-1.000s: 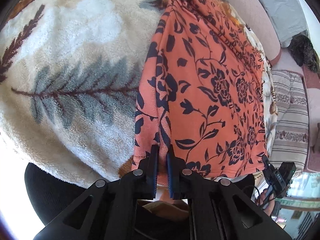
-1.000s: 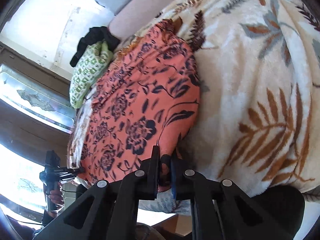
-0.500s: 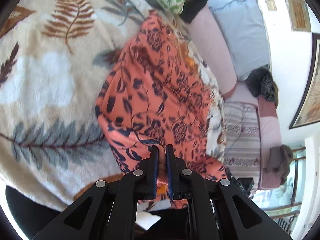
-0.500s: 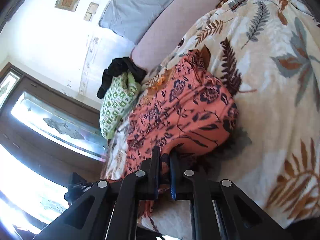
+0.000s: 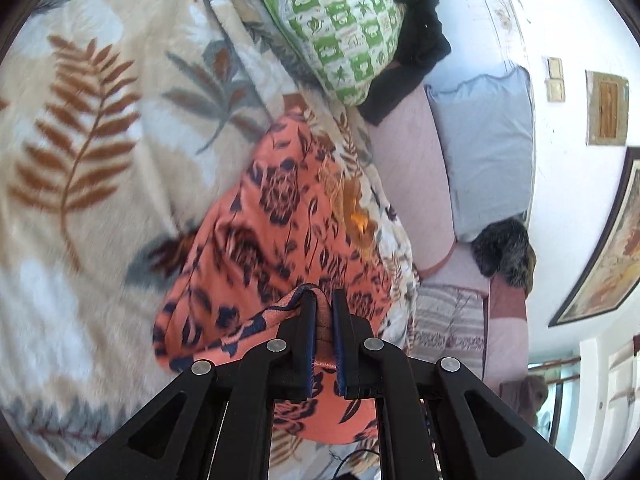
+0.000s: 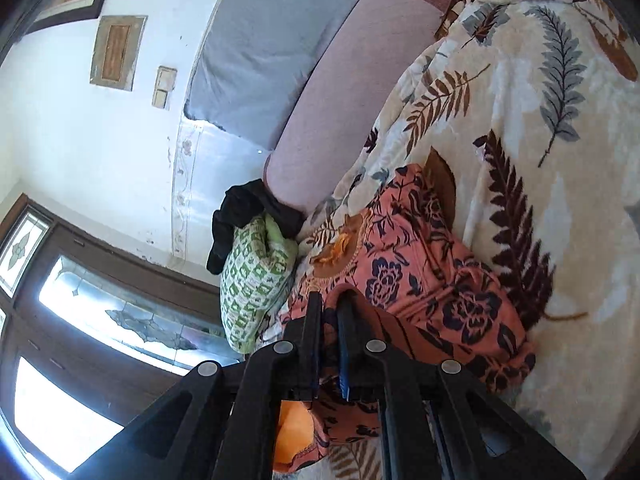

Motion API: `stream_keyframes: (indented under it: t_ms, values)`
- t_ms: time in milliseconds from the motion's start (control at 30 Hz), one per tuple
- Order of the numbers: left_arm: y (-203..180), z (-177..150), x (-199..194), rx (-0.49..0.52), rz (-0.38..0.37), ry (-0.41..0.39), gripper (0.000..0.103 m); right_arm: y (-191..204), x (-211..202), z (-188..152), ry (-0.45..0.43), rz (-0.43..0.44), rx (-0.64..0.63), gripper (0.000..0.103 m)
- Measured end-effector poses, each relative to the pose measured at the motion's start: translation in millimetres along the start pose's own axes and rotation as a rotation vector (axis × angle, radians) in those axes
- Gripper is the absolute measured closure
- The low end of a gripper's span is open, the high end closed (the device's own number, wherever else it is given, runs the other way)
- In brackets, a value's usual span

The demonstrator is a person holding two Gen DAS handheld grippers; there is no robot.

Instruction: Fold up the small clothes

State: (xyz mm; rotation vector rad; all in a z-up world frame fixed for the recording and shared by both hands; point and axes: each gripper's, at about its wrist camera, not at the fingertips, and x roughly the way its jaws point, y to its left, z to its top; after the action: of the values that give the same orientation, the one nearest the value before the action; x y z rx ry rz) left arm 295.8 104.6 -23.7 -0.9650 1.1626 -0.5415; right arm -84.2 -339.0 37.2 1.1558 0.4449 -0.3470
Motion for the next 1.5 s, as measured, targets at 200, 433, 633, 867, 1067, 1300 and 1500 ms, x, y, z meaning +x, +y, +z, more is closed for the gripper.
stream_keyframes:
  t_ms: [200,433,633,867,1067,1300,1500]
  values:
    - [-21.4,66.7,54.7,-0.024,0.067,-0.044,0.099,-20.8,60.1,48.8,-0.014,-0.061,0.051,0.097]
    - [-27.3,137.6,123.3,-0.056,0.214,-0.083,0.099,-40.1,135.2,89.6,-0.013,-0.146,0.060,0.097]
    - [-42.0,124.6,152.2,0.132,0.285,0.052,0.086,-48.6,153.3,92.3,0.069,-0.263,0.041,0.090]
    - [-64.2,85.4,177.6,0.355,0.342,0.189,0.042,-22.8,90.0,85.1,0.020,-0.279,-0.116,0.062]
    - [-70.4,61.5,219.1,0.460,0.481,0.267,0.042,-27.7,80.0,69.9,0.077,-0.401,-0.224,0.062]
    - [-88.1,45.3,225.9,0.524,0.487,0.229,0.044,-17.3,117.8,71.6,0.138,-0.363,-0.335,0.055]
    - [-80.5,31.2,219.7,0.553,0.569,0.163,0.097,4.7,155.2,70.7,0.176,-0.436,-0.469,0.097]
